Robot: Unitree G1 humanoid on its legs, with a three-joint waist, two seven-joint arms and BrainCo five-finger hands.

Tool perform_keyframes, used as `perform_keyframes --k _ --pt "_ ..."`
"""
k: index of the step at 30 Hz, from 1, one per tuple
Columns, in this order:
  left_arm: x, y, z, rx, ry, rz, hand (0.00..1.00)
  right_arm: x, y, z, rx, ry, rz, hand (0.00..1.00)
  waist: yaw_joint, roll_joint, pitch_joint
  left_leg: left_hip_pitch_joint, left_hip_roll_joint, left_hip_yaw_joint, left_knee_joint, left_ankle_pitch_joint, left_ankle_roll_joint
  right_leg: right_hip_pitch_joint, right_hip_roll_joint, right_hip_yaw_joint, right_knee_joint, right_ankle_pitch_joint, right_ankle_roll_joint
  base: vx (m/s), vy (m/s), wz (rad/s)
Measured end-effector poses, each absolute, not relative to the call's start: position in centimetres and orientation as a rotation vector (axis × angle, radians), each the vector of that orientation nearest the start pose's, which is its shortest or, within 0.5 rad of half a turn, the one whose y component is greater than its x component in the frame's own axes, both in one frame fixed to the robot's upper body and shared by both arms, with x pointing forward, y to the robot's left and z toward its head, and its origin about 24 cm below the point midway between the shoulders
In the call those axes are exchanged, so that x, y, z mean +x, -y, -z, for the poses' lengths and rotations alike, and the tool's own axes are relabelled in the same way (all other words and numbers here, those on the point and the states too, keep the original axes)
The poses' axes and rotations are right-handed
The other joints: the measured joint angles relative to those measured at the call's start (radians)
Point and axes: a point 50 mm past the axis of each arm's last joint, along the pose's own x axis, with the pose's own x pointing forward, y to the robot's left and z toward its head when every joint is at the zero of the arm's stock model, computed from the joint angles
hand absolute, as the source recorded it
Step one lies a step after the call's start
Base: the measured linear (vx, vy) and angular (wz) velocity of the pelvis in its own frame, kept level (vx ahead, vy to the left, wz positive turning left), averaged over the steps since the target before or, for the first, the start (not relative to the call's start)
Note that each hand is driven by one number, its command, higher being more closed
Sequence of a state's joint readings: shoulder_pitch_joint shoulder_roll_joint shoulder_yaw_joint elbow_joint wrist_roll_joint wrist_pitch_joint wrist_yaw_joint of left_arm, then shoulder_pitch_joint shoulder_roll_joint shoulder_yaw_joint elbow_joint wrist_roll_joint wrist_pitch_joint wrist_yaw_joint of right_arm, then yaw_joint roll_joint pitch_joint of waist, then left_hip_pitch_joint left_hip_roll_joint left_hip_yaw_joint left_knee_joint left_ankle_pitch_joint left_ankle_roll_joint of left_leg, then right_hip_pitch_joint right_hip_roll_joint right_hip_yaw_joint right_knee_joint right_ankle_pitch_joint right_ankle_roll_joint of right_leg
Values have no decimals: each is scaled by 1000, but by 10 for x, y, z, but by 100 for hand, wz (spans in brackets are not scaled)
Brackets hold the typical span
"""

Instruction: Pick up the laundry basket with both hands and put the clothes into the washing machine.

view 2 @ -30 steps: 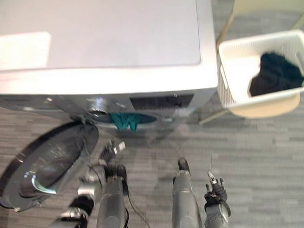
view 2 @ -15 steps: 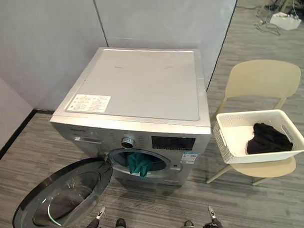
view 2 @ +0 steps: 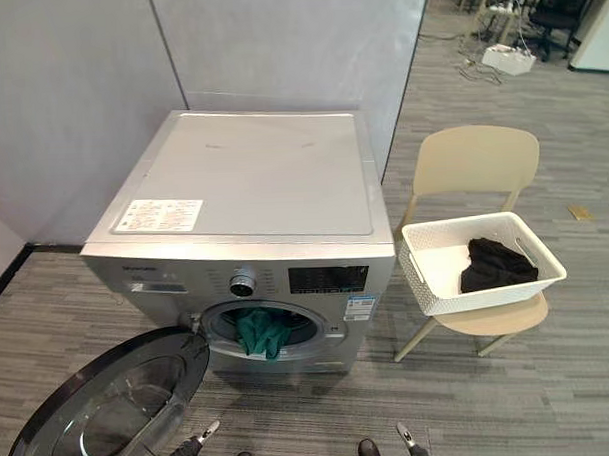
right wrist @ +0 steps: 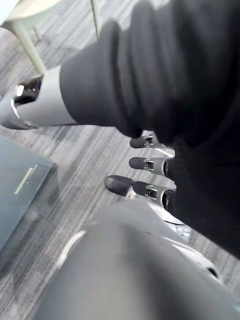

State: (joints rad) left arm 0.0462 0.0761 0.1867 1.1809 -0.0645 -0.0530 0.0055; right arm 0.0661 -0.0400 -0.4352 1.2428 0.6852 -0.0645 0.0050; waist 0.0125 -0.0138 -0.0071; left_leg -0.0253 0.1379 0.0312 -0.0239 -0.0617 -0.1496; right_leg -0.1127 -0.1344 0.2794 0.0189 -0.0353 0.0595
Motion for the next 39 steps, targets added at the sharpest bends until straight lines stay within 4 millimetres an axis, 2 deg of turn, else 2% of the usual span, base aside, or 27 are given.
perform_keyframes --k 3,5,6,8,12,13,15,16,18,21,23,24,25,26,27,28,29,30,31,32,33,34,35,36,37,38,39 --pt "89 -194 167 -96 -1146 -252 0 38 209 175 782 -1053 914 0 -1 6 15 9 7 23 51 -22 14 -18 22 17 56 5 7 105 -3 -52" --pt "101 -191 165 -101 -1118 -243 0 49 209 173 782 -1032 891 0 0 19 48 27 15 74 67 -38 27 -70 42 -8 162 5 7 50 9 -62" --pt "106 -190 164 -108 -1105 -242 0 52 207 173 784 -1024 878 0 -1 14 65 40 15 97 66 -41 32 -89 44 -36 202 5 7 4 22 -70" --pt "110 -191 163 -117 -1090 -258 0 54 203 173 794 -1020 864 0 1 0 74 54 14 141 64 -49 44 -118 33 -83 242 5 5 -3 30 -55" --pt "108 -192 163 -130 -1093 -274 0 49 202 174 809 -1025 868 0 -1 8 78 97 0 205 52 -53 50 -153 -9 -150 284 -37 -16 33 28 -38" --pt "106 -192 163 -121 -1097 -268 0 48 203 174 810 -1027 874 0 0 12 79 108 -1 219 48 -53 49 -159 -14 -158 300 -51 -3 39 -27 -28" --pt "102 -194 164 -75 -1113 -229 0 45 204 174 800 -1040 875 0 -3 10 68 126 0 221 47 -57 32 -140 -13 -157 299 -90 82 46 -83 -14" --pt "100 -190 165 -79 -1121 -218 0 44 211 173 788 -1033 885 0 -4 41 80 149 20 218 49 -52 19 -113 2 -170 301 -95 86 58 -119 -3" --pt "96 -181 167 -102 -1136 -208 0 37 218 173 767 -1040 899 0 5 57 80 183 40 223 62 -45 7 -91 31 -160 328 -107 73 51 -125 -22" --pt "86 -186 169 -101 -1155 -229 0 43 217 172 724 -1056 832 0 -2 48 64 206 68 225 129 -37 -13 -86 69 -141 381 -160 42 0 -186 -36" --pt "87 -189 168 -101 -1143 -242 0 45 212 173 700 -1073 774 0 -8 26 53 100 119 200 368 -37 -12 -77 103 -136 385 -173 10 -28 -240 -19" --pt "91 -190 166 -98 -1127 -243 0 46 212 172 691 -1072 766 0 -12 25 55 51 142 185 462 -33 -5 -76 113 -138 385 -169 0 -31 -274 -20" --pt "94 -193 165 -96 -1109 -249 0 48 215 171 676 -1062 760 0 -16 30 61 -29 180 153 634 6 55 -68 139 -137 394 -168 -22 -35 -235 -39" --pt "98 -196 163 -92 -1089 -262 0 49 220 170 649 -1046 753 0 -14 17 75 -75 191 129 753 90 145 -55 157 -117 409 -172 -37 -33 -172 -54" --pt "98 -197 162 -94 -1085 -266 0 50 224 168 632 -1034 750 0 -12 17 76 -91 190 107 789 140 147 -49 167 -98 410 -171 -43 -22 -129 -92" --pt "100 -195 162 -96 -1079 -264 0 54 230 166 593 -1009 739 0 1 19 76 -116 172 78 844 178 121 -48 177 -60 410 -169 -53 -9 -73 -88" --pt "100 -193 162 -102 -1081 -260 0 57 236 163 571 -991 741 0 -2 25 80 -129 156 74 871 157 129 -46 182 -42 405 -166 -58 3 -47 -103" --pt "102 -188 163 -109 -1078 -249 0 61 246 160 539 -965 752 0 -3 39 88 -155 108 74 920 72 129 -43 192 -11 389 -160 -68 18 4 -91" --pt "101 -186 163 -100 -1081 -233 0 62 250 158 522 -960 749 0 -1 44 91 -158 44 74 890 -12 115 -32 203 31 373 -157 -73 41 20 -89" --pt "100 -185 163 -99 -1084 -231 0 62 250 158 517 -959 745 0 0 46 92 -152 13 72 851 -40 109 -31 207 51 364 -156 -74 73 56 -93" --pt "99 -185 163 -98 -1082 -228 0 69 248 157 487 -958 702 0 0 54 96 -143 -44 80 725 -82 107 -32 223 92 347 -152 -80 90 84 -94" --pt "99 -184 163 -97 -1081 -222 0 79 244 156 461 -956 654 0 0 68 105 -134 -76 84 555 -96 103 -37 239 121 323 -148 -87 63 131 -100" --pt "99 -184 164 -97 -1082 -220 0 85 242 156 443 -953 625 0 1 78 109 -126 -83 82 457 -95 102 -48 254 141 311 -146 -90 23 125 -111" --pt "99 -179 164 -117 -1080 -223 0 97 243 152 414 -926 582 0 7 123 114 -109 -68 79 314 -100 102 -51 303 174 281 -141 -93 18 112 -141" --pt "94 -177 165 -156 -1091 -261 0 115 236 147 386 -891 515 0 30 146 114 -117 -31 143 295 -114 119 -73 346 180 355 -132 -90 78 113 -153" --pt "92 -184 165 -154 -1091 -284 0 124 225 146 369 -883 453 0 30 149 128 -113 -31 171 291 -119 111 -96 361 129 532 -175 -69 81 86 -111" --pt "92 -185 165 -168 -1088 -304 0 125 221 147 367 -887 442 0 29 132 133 -95 -49 179 286 -118 112 -57 349 138 523 -199 -74 175 68 -53"
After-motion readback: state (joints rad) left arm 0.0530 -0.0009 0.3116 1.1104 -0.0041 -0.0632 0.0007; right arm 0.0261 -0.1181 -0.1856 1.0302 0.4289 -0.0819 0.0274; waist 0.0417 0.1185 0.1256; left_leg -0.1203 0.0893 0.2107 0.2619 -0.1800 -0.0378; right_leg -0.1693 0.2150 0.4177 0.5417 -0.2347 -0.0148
